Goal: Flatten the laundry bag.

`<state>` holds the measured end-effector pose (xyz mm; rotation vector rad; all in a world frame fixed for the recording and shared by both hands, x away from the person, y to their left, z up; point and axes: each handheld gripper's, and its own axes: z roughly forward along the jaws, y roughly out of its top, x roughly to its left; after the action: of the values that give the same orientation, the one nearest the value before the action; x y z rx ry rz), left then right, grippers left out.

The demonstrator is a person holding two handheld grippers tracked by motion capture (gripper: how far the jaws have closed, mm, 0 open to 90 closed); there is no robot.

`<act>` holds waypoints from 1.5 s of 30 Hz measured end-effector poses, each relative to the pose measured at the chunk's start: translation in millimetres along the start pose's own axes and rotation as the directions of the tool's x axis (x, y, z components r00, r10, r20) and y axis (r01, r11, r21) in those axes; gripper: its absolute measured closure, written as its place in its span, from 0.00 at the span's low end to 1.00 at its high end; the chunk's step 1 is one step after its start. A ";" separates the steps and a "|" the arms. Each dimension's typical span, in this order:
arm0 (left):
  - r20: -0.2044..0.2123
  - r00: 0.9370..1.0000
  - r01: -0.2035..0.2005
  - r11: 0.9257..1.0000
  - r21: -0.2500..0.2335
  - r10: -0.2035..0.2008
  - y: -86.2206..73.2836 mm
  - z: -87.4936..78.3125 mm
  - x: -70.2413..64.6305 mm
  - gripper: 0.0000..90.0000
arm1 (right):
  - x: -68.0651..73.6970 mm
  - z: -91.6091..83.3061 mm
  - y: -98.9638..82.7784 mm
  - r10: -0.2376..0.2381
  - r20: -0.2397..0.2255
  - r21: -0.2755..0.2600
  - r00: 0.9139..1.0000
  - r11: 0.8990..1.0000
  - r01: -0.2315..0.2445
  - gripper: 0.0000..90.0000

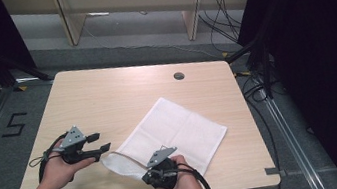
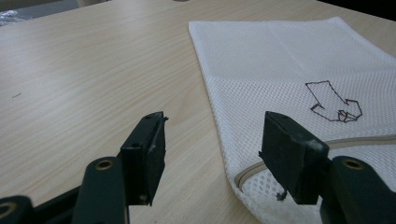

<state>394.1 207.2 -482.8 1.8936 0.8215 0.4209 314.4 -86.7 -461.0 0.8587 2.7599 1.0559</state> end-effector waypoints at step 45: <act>0.093 0.991 -0.105 0.990 0.095 0.096 -2.9 13.4 -18.5 0.47 | 33.6 -2.7 18.8 -0.030 -0.155 -0.042 0.987 0.999 0.024 0.81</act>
<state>388.0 186.3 -490.2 2.0378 0.7019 0.3602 294.4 -59.3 -442.5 0.7622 2.8556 1.2189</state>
